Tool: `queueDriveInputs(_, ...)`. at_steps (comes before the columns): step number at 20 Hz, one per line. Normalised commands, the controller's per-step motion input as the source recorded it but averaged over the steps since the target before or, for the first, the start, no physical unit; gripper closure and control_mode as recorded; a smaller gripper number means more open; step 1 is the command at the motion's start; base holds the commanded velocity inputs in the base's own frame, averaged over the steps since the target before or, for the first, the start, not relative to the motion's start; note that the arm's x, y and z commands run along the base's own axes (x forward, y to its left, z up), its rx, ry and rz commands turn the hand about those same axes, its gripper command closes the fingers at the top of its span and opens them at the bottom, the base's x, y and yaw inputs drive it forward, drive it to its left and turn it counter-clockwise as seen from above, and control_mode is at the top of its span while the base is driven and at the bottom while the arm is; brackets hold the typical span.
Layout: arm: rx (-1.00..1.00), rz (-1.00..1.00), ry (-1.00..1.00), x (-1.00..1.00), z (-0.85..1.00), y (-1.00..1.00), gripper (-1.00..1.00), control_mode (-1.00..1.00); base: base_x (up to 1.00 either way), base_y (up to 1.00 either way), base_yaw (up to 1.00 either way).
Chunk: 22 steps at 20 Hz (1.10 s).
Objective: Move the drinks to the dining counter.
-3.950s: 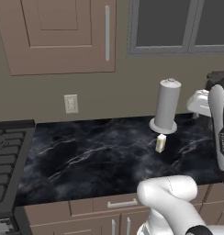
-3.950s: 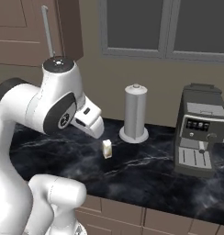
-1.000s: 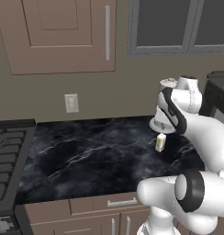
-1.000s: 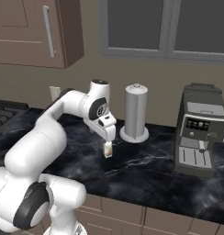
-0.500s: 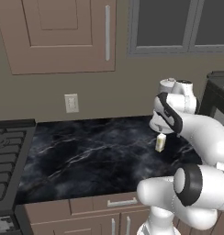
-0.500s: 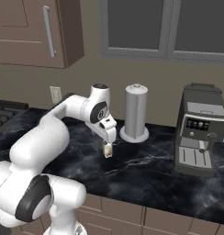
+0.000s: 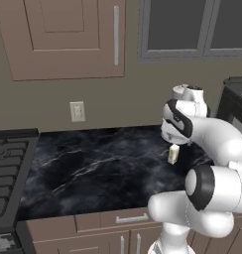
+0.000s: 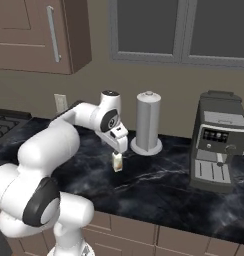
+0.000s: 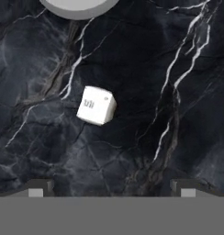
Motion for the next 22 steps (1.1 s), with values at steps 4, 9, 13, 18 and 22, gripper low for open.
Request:
queueDriveInputs(4,0.00,0.00,0.00,0.22,-0.11,0.00,-1.00,-1.00,0.00,0.00,0.00)
queueDriveInputs(9,-0.03,0.00,-0.03,0.11,-0.12,-0.01,-1.00,-1.00,0.00,0.00,0.00)
queueDriveInputs(13,-0.06,0.00,-0.07,0.16,-0.05,0.00,-1.00,-1.00,0.00,0.00,0.00)
queueDriveInputs(18,-0.04,-0.02,-0.08,0.03,0.00,0.00,-1.00,-1.00,0.00,0.00,0.00)
queueDriveInputs(22,0.00,-0.01,-0.01,0.00,-0.01,0.00,-1.00,-1.00,0.00,0.00,0.00)
